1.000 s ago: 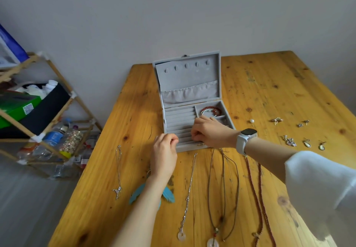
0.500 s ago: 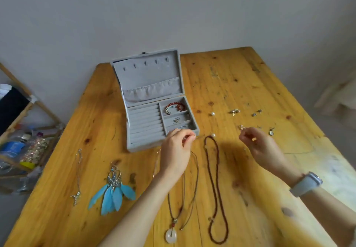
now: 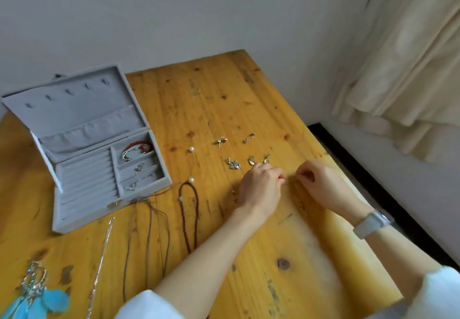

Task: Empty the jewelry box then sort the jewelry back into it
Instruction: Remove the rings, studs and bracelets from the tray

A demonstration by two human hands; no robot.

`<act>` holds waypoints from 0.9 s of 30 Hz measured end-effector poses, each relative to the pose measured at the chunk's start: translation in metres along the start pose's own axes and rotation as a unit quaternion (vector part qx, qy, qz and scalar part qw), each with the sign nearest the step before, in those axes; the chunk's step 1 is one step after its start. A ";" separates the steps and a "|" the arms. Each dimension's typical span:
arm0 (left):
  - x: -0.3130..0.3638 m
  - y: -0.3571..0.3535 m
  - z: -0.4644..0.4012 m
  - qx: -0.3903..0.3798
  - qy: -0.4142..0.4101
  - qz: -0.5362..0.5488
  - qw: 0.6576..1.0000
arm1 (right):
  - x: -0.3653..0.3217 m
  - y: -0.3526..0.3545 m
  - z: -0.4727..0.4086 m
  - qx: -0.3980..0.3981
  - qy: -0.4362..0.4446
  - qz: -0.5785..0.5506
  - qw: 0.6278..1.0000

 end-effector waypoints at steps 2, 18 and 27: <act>-0.001 -0.010 -0.006 -0.023 0.008 -0.020 0.999 | -0.001 0.001 -0.002 -0.007 0.017 0.003 1.000; -0.001 -0.016 -0.006 -0.025 0.007 -0.044 0.999 | -0.003 0.004 0.005 0.012 0.065 -0.009 0.998; 0.002 -0.013 -0.007 -0.024 -0.012 -0.071 0.997 | 0.003 0.007 0.008 0.021 0.031 -0.041 0.998</act>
Point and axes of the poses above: each hand's wrist, its own z-axis away from the middle knuckle, its own y-axis out of the back of the hand, x = y × z, the point moved 9 cm from there along -z, towards the middle knuckle, and after that the axes turned 9 degrees about -y, right-handed, at the moved point
